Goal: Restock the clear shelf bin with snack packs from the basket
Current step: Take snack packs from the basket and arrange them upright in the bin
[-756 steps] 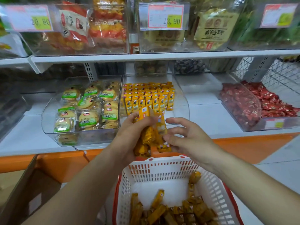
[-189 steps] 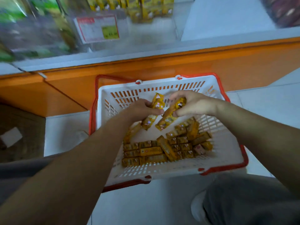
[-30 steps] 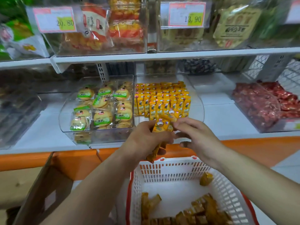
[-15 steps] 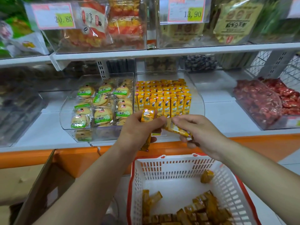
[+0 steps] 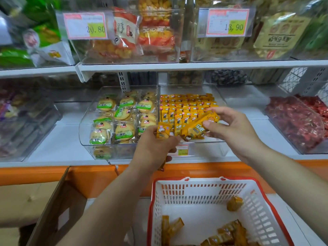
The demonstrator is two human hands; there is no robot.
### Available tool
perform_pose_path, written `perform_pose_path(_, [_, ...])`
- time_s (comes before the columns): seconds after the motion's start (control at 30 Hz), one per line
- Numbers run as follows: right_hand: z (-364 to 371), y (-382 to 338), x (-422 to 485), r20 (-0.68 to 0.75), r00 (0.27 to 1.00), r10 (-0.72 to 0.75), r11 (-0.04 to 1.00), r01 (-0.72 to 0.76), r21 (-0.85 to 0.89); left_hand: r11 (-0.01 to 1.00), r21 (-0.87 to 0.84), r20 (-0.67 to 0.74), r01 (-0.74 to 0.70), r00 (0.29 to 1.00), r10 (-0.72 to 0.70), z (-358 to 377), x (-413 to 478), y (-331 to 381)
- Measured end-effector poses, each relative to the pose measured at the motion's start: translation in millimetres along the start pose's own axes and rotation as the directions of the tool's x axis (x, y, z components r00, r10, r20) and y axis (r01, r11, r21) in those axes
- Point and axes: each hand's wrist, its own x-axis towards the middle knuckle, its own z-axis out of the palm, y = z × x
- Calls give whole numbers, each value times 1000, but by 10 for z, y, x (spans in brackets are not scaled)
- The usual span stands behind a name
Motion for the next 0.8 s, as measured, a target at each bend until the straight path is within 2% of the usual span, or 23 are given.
perform_pose_path(0.1, [174, 48, 415, -56, 995, -88, 951, 68, -301, 999, 42, -41, -2, 999, 4, -175, 38, -1])
perform_pose_path(0.2, [415, 174, 842, 8, 987, -158, 843, 139, -520, 998, 61, -34, -7, 999, 9, -315, 36, -23])
perform_pose_path(0.33, [695, 374, 1257, 148, 974, -174, 601, 224, -767, 999, 11, -46, -31, 998, 32, -480, 33, -76])
perform_pose_path(0.47, [854, 564, 1465, 213, 974, -82, 409, 228, -884, 998, -32, -116, -46, 992, 42, -614, 55, -115])
perform_pose_path(0.63, [873, 698, 1523, 205, 979, -13, 280, 200, -939, 998, -55, -175, -40, 984, 30, -644, 107, -141])
perform_pose_path(0.7, [866, 710, 1488, 215, 976, -38, 268, 217, -939, 998, -50, -191, -42, 981, 32, -617, 119, -127])
perform_pose_path(0.8, [804, 616, 1365, 200, 974, -104, 317, 223, -922, 998, -48, -187, -51, 982, 41, -561, 117, -92])
